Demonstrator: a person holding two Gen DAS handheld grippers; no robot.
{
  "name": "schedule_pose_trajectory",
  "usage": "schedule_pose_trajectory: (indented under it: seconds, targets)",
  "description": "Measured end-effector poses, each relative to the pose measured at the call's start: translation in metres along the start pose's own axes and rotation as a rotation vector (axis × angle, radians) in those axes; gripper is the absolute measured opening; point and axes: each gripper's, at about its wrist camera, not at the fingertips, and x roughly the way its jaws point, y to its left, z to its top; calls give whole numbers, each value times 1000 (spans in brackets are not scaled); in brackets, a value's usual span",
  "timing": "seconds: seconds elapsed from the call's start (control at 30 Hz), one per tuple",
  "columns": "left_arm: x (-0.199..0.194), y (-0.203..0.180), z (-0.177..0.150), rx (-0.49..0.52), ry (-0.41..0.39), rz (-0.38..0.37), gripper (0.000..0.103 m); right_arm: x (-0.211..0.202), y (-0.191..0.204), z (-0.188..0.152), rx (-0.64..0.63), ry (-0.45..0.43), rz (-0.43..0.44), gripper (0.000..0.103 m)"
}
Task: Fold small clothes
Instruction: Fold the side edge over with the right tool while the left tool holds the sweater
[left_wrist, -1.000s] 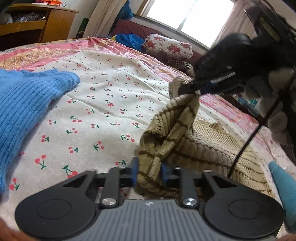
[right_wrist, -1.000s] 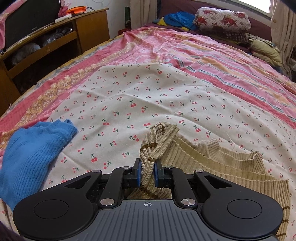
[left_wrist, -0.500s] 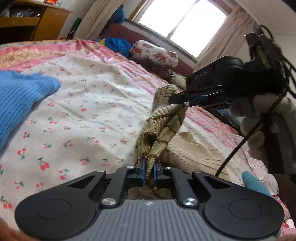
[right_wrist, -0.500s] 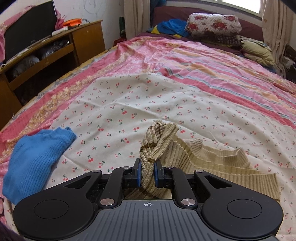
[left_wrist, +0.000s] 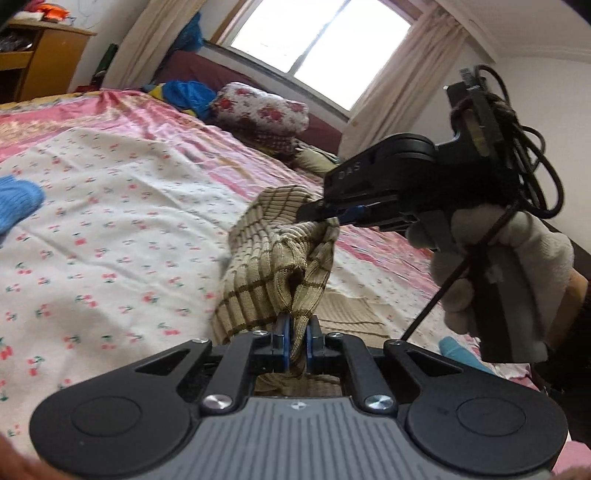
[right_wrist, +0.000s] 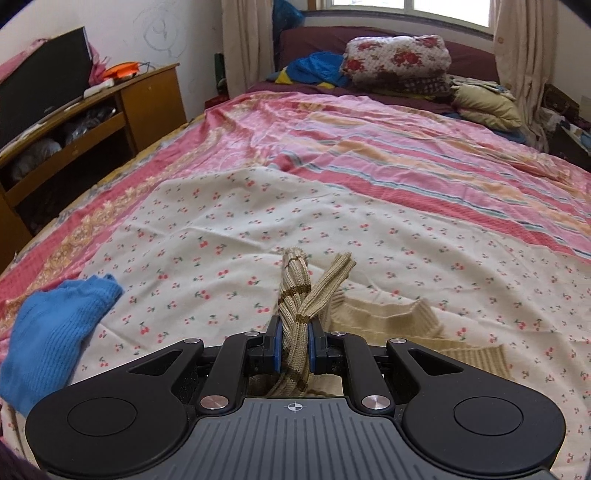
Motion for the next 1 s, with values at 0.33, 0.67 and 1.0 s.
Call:
schedule_pose_trajectory:
  seconds: [0.33, 0.67, 1.0]
  targets:
    - [15, -46, -2, 98, 28, -56, 15, -20, -44, -3, 33, -21, -23, 13]
    - [46, -91, -18, 161, 94, -96, 14, -22, -97, -22, 77, 0, -49, 13]
    - [70, -122, -37, 202, 158, -129, 13, -18, -138, -42, 118, 17, -47, 13]
